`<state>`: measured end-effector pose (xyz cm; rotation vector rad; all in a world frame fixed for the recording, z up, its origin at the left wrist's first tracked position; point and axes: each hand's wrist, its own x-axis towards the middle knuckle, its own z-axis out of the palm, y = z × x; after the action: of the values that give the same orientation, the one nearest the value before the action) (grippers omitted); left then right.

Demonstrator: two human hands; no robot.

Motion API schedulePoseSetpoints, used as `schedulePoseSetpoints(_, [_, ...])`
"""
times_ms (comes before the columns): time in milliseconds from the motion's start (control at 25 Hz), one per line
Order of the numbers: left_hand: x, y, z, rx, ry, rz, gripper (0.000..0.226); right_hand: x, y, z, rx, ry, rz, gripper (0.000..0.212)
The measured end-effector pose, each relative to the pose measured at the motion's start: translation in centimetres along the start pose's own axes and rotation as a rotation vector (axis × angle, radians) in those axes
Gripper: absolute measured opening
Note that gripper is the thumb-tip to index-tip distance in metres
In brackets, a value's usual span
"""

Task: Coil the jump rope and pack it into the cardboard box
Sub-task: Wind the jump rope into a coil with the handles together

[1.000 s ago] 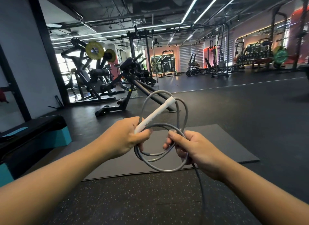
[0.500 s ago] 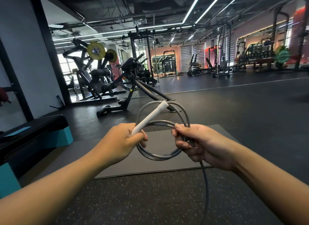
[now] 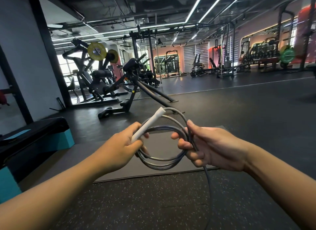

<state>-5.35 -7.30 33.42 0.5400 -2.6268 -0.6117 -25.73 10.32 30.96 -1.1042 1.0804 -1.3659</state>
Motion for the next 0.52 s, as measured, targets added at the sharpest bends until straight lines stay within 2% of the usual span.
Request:
schedulePoseSetpoints(120, [-0.1, -0.3, 0.3, -0.081, -0.019, -0.026, 0.013, 0.1, 0.3, 0.7, -0.191, 0.046, -0.004, 0.032])
schedulePoseSetpoints(240, [-0.1, -0.7, 0.6, -0.206, 0.028, -0.006, 0.009, 0.5, 0.1, 0.8, -0.326, 0.081, -0.031, 0.029])
schedulePoseSetpoints(400, [0.9, 0.3, 0.5, -0.303, 0.117, 0.055, 0.040, 0.8, -1.0, 0.6, -0.412, 0.129, -0.058, 0.030])
schedulePoseSetpoints(440, [1.4, 1.1, 0.3, -0.264, 0.156, 0.110, 0.048, 0.8, -1.1, 0.6, -0.422, 0.139, -0.059, 0.031])
schedulePoseSetpoints(520, [2.6, 2.9, -0.5, -0.010, 0.223, 0.292, 0.070, 1.0, -1.4, 0.6, -0.457, 0.152, -0.060, 0.031])
